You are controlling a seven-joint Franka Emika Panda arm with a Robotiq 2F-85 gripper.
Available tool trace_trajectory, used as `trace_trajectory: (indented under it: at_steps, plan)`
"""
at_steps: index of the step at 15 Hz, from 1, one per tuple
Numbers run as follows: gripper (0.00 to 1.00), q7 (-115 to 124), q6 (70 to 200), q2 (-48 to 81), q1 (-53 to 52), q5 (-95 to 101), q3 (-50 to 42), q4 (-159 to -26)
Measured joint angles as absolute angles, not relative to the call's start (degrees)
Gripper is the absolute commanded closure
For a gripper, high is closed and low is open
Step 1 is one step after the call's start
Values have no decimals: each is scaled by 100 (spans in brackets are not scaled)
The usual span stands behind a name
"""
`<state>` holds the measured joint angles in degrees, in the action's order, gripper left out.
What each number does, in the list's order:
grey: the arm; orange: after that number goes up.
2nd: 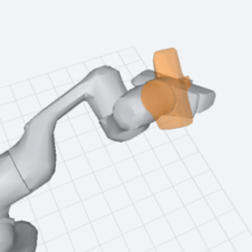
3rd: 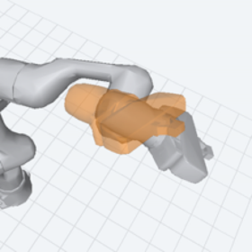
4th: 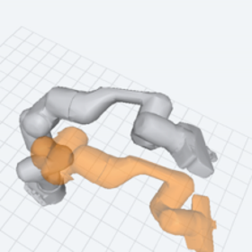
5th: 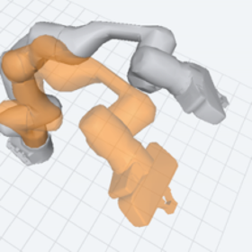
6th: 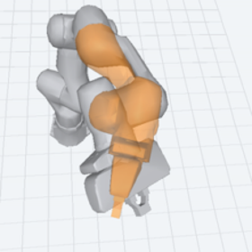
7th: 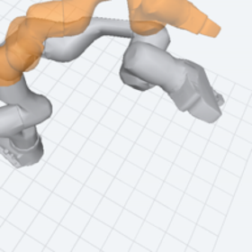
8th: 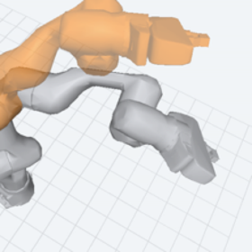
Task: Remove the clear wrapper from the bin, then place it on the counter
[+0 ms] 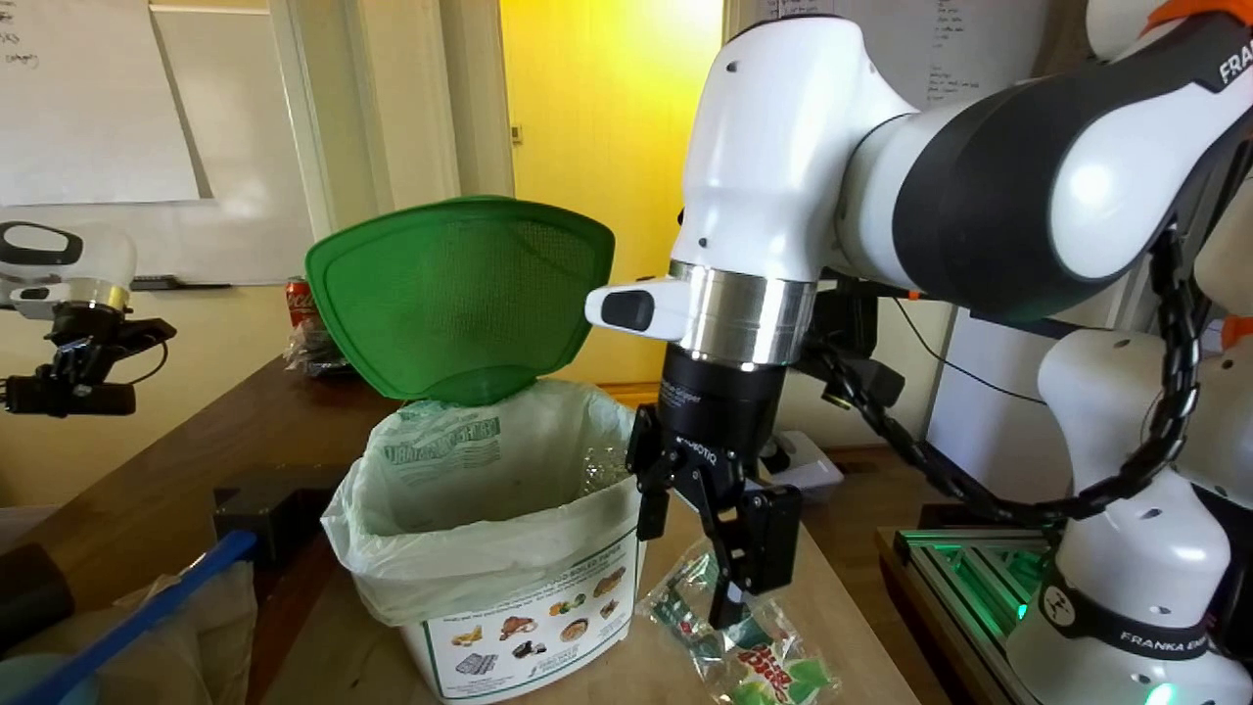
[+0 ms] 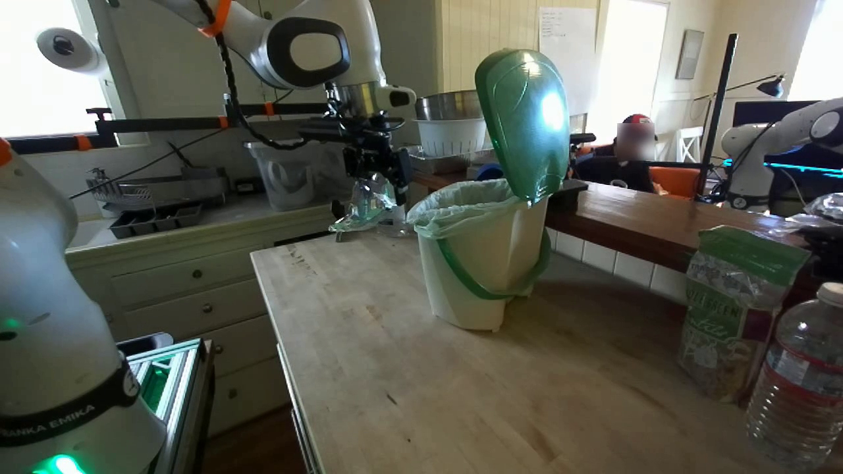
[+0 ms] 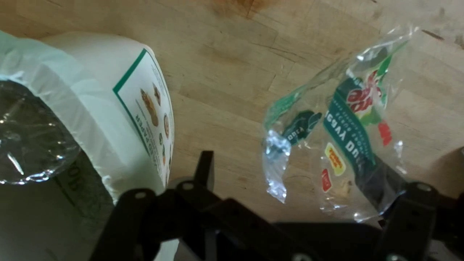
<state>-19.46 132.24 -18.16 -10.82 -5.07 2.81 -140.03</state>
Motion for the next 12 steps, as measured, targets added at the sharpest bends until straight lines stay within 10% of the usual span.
trace_trajectory:
  at_steps: [12]
  plan:
    - [0,-2519,12816,-1798,-1163,-923,128,-13865]
